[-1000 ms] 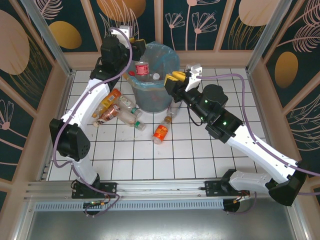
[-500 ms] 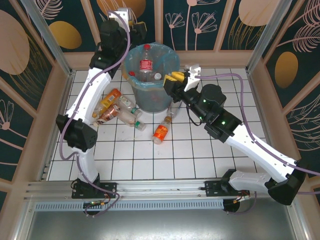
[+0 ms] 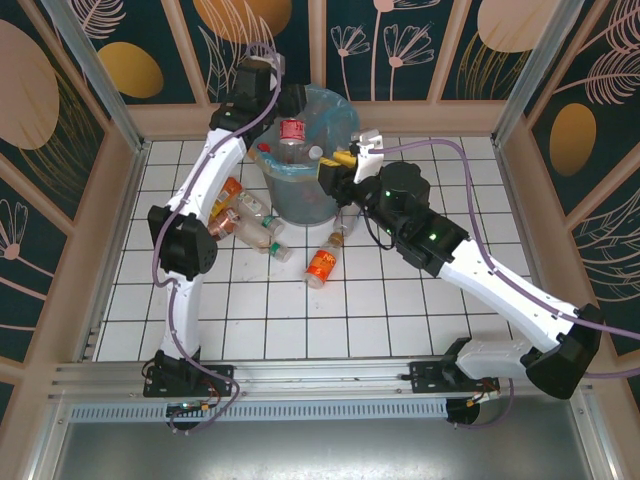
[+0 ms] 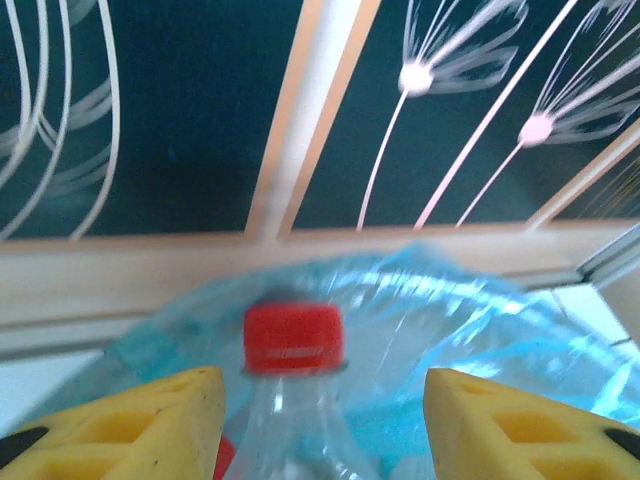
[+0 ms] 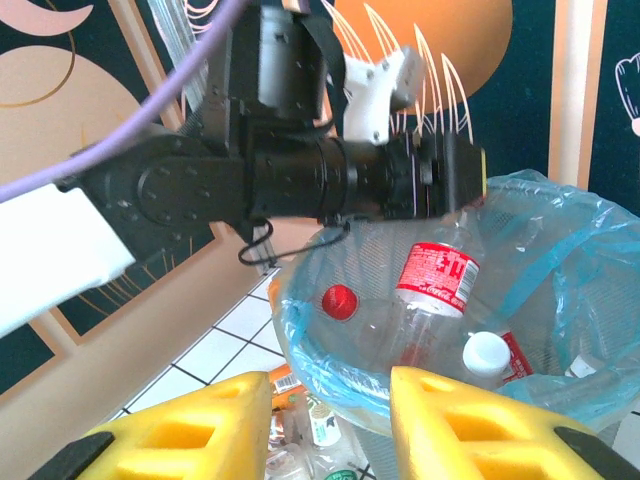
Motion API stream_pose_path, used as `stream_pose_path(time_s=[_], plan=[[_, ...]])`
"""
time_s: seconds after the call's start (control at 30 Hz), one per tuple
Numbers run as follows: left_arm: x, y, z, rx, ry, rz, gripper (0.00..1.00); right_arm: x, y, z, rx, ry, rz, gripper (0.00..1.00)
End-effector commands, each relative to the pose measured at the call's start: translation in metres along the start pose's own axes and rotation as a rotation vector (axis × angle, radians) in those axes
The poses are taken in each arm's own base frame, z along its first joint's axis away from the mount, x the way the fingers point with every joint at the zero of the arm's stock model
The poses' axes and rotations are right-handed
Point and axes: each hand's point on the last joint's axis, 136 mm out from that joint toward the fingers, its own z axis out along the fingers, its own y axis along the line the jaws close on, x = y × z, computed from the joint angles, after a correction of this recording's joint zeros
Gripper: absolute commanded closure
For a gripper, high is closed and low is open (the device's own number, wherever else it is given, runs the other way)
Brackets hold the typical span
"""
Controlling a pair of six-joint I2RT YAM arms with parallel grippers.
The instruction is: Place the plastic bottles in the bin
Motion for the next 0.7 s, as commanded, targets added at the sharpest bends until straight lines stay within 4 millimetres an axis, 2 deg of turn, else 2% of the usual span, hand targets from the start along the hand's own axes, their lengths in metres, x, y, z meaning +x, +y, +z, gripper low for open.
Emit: stream_pose_path(time_s=[0.0, 0.17, 0.5, 0.57, 0.67], plan=[[0.031, 0.006, 0.006, -0.01, 0.108, 0.01, 0.47, -0.011, 0.001, -0.007, -0.001, -0.036, 0.01, 0.63], [0.072, 0.015, 0.003, -0.045, 0.238, 0.077, 0.54, -0.004, 0.0, -0.004, -0.001, -0.027, 0.013, 0.63], [0.117, 0.024, -0.009, -0.038, 0.328, 0.106, 0.61, 0.0, 0.0, 0.0, -0.009, -0.022, 0.024, 0.63], [0.12, 0.024, -0.011, -0.03, 0.32, 0.106, 0.59, 0.0, -0.001, 0.0, -0.005, -0.022, 0.024, 0.63], [0.116, 0.023, -0.01, -0.025, 0.295, 0.111, 0.5, 0.0, -0.001, 0.002, -0.007, -0.025, 0.023, 0.63]])
